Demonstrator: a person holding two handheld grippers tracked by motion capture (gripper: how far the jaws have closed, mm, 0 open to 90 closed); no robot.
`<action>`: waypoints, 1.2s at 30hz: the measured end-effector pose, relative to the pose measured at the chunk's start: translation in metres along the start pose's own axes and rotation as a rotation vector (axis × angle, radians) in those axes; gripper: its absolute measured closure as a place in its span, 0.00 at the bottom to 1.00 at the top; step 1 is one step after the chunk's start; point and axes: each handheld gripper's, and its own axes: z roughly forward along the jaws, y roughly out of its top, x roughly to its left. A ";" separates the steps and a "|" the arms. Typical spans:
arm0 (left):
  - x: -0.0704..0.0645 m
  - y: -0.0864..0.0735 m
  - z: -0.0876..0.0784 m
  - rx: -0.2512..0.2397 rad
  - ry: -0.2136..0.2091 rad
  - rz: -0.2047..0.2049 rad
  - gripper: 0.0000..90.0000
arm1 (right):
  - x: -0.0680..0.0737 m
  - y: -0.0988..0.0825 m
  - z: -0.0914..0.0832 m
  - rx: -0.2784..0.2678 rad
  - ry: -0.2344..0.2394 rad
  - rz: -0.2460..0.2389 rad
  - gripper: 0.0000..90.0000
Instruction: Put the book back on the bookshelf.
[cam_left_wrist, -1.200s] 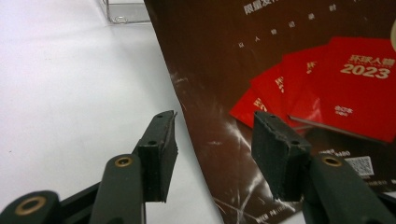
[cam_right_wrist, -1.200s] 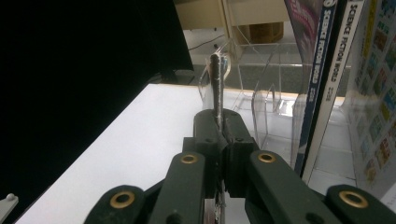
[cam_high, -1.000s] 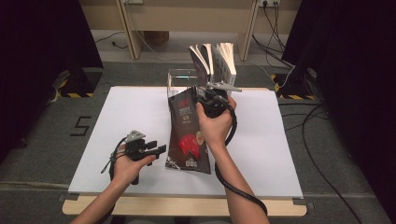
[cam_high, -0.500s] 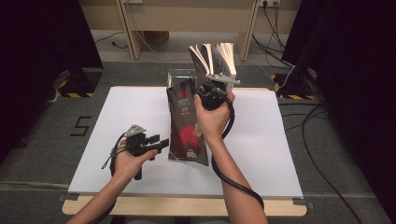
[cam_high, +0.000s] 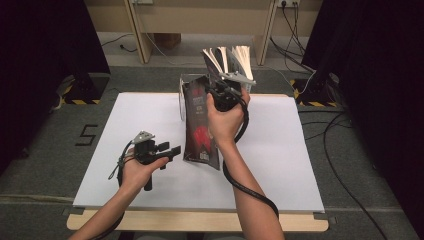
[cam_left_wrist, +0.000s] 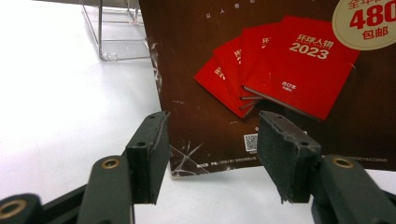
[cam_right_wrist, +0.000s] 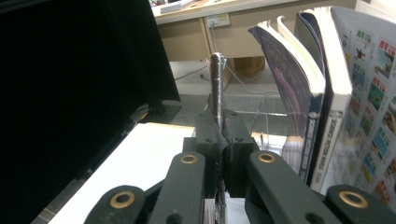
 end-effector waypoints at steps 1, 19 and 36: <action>0.000 0.001 0.000 -0.001 -0.001 -0.001 0.48 | 0.000 0.002 0.001 -0.006 -0.001 -0.008 0.97; -0.024 0.038 -0.005 -0.100 -0.057 0.025 0.46 | 0.017 0.016 0.004 -0.076 0.003 -0.003 0.96; -0.075 0.074 0.002 -0.130 -0.105 0.092 0.44 | 0.024 0.002 -0.008 -0.029 0.020 0.005 0.95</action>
